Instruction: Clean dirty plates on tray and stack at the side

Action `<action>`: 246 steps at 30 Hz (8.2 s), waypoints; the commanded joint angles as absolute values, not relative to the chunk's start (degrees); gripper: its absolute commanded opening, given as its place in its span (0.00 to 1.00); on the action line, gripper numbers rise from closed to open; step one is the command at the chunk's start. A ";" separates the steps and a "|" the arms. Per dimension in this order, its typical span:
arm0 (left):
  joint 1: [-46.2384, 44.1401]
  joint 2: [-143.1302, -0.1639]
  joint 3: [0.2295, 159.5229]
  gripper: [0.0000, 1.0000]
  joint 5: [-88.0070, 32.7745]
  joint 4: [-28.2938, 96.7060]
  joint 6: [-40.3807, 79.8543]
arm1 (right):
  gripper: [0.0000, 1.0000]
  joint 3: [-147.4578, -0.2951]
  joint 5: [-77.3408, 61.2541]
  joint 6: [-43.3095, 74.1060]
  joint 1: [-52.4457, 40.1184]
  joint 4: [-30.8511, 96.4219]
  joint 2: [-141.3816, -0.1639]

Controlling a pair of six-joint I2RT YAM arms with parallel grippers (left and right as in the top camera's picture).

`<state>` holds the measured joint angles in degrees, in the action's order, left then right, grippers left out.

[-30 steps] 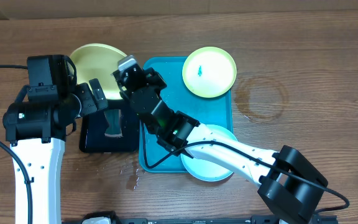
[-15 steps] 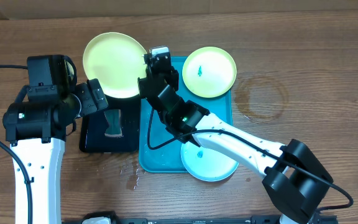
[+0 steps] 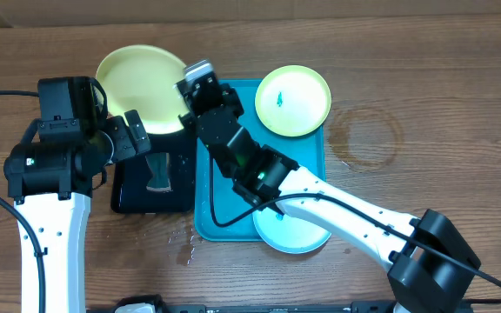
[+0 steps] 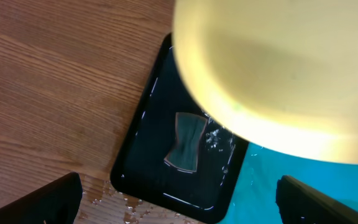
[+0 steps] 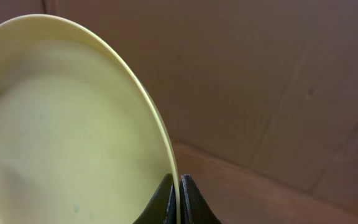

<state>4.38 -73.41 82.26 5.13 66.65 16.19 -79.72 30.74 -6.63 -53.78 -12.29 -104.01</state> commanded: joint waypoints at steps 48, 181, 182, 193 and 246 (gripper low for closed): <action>4.69 -73.45 83.64 1.00 4.89 66.65 16.73 | 0.04 -81.23 22.87 32.32 -49.08 9.02 -102.02; 4.69 -73.45 83.64 1.00 4.89 66.65 16.73 | 0.56 -65.52 -9.08 30.28 -23.86 73.78 -100.88; 4.69 -73.45 83.64 1.00 4.86 66.65 16.75 | 0.55 -64.84 -9.02 30.30 -23.90 73.47 -100.88; 4.69 -73.45 83.64 1.00 4.86 66.65 16.73 | 0.05 -61.93 -13.10 30.28 -23.88 66.37 -100.88; 4.69 -73.45 83.64 1.00 4.89 66.65 16.75 | 0.32 -62.19 0.36 43.75 -35.14 33.01 -101.06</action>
